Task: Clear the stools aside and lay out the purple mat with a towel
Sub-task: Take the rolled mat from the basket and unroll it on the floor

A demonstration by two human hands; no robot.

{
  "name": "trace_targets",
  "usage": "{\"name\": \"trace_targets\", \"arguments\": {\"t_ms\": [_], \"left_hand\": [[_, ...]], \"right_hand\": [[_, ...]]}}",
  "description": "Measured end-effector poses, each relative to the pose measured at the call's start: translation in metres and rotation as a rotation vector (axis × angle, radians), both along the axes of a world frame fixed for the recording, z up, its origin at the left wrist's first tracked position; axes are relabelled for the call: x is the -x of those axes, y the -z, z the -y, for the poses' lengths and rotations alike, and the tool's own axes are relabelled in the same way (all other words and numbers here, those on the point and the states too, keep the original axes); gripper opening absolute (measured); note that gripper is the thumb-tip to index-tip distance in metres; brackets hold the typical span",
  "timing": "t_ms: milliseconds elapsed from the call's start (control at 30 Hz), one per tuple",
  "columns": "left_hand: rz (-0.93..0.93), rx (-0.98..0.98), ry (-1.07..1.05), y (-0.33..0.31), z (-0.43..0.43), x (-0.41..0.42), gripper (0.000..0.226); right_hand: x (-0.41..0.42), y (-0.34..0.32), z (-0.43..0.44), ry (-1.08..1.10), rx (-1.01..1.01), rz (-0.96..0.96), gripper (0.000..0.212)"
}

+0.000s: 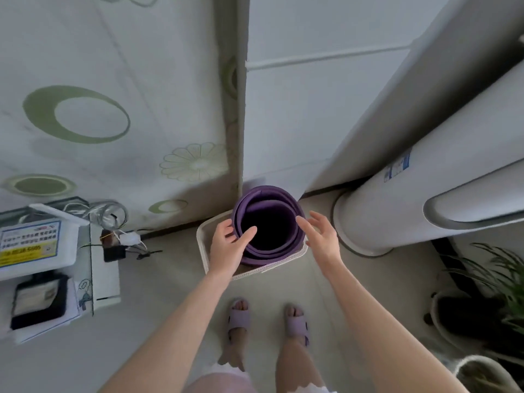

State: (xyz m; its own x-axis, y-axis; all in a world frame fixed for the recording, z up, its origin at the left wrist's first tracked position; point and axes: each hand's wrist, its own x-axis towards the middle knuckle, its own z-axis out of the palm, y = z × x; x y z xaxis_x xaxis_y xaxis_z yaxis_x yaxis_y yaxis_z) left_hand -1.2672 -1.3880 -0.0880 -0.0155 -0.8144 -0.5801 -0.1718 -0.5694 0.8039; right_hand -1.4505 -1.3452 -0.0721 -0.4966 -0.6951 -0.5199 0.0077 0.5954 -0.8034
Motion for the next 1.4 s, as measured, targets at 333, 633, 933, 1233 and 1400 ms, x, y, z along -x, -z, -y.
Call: {"name": "trace_targets", "arguments": {"t_ms": [333,633,933,1233,1400], "left_hand": [[0.224,-0.054,-0.345,0.059,-0.019,0.062,0.089],[0.323,-0.098,-0.672,0.116,-0.041,0.109,0.115],[0.083,-0.137,-0.886,0.188,-0.020,0.122,0.114],[0.124,-0.028,-0.888,0.219,-0.009,0.119,0.079],[0.168,-0.008,-0.826,0.221,-0.010,0.117,0.062]], "right_hand": [[0.057,0.049,0.051,-0.248,-0.036,0.108,0.068],[0.085,0.108,0.066,-0.437,-0.022,0.068,0.084],[0.094,0.199,0.093,-0.463,-0.042,0.064,0.103],[0.097,0.239,0.114,-0.485,0.060,0.036,0.067],[0.096,0.239,0.112,-0.467,0.062,0.011,0.056]]}}
